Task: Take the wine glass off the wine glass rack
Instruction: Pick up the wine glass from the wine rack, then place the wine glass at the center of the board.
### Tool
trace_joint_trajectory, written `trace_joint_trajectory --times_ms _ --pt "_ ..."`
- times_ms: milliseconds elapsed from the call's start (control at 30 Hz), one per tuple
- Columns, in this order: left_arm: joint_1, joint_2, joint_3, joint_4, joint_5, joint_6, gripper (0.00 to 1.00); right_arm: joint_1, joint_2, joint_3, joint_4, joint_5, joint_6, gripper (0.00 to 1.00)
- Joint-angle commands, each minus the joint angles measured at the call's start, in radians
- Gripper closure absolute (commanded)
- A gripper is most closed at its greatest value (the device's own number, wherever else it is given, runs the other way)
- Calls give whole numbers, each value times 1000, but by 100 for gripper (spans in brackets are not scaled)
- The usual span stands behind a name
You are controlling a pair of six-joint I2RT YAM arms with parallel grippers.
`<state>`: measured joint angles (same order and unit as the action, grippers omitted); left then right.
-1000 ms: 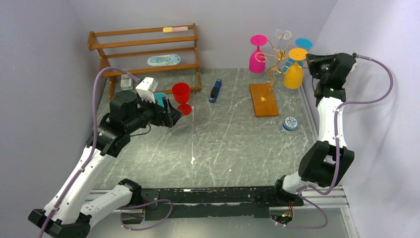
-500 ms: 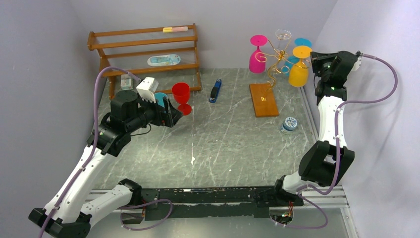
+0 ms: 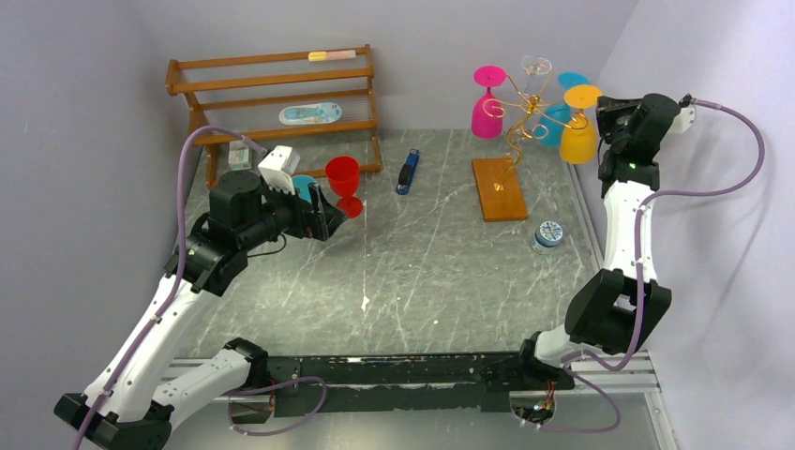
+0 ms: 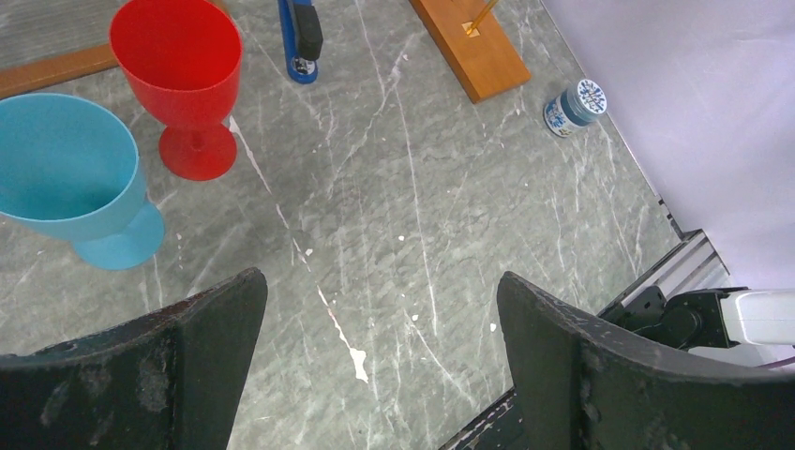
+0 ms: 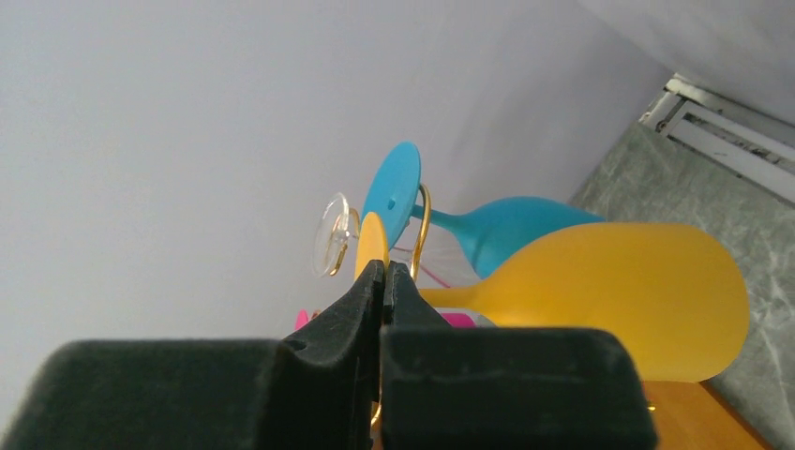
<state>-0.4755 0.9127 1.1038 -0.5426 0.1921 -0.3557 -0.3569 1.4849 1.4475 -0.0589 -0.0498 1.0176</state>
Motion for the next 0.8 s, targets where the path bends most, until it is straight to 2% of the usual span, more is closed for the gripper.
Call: trace_joint_trajectory --times_ms 0,333,767 --pt "2 -3 21 -1 18 4 3 3 -30 45 -24 70 -55 100" --pt "2 -3 13 -6 15 9 3 4 -95 56 -75 141 -169 100" --pt "2 -20 30 -42 -28 35 3 7 -372 -45 -227 -18 -260 100"
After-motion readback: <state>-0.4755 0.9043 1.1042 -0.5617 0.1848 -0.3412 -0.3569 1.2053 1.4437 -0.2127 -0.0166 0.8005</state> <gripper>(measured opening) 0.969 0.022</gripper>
